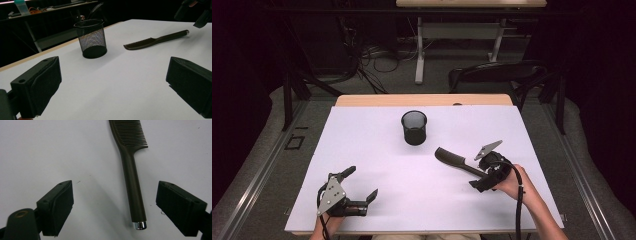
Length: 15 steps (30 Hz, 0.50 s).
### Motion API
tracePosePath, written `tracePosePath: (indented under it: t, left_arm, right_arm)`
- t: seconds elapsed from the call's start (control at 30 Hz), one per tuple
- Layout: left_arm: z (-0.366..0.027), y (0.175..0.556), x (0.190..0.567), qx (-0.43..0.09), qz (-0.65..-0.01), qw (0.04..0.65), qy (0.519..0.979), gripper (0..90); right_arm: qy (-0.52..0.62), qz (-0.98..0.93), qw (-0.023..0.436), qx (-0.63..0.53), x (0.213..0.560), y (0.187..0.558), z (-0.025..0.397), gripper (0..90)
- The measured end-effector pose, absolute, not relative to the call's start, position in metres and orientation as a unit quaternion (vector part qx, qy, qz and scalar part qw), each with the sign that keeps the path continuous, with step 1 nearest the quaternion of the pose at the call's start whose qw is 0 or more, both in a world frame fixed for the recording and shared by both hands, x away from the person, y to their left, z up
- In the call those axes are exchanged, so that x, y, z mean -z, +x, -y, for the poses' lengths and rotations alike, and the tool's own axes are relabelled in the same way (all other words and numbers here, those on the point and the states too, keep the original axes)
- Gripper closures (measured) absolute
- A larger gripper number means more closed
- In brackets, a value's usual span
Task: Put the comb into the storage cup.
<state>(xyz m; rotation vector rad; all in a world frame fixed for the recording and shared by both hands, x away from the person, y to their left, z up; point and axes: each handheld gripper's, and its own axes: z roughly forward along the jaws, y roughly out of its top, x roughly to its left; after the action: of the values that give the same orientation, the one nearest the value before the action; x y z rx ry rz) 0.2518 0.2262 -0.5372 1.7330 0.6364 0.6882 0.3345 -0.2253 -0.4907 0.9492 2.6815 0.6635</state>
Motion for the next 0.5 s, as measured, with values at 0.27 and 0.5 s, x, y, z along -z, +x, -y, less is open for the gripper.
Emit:
tracePosePath:
  t: [0.27, 0.5]
  left_arm:
    - [-0.226, 0.251, 0.537, -0.291, -0.270, 0.553, 0.733, 0.0]
    - [-0.227, 0.252, 0.537, -0.289, -0.269, 0.553, 0.734, 0.0]
  right_arm:
    - [0.320, -0.915, 0.114, -0.217, 0.485, 0.344, 0.219, 3.5]
    - [0.312, -0.919, 0.121, -0.210, 0.482, 0.353, 0.212, 0.0]
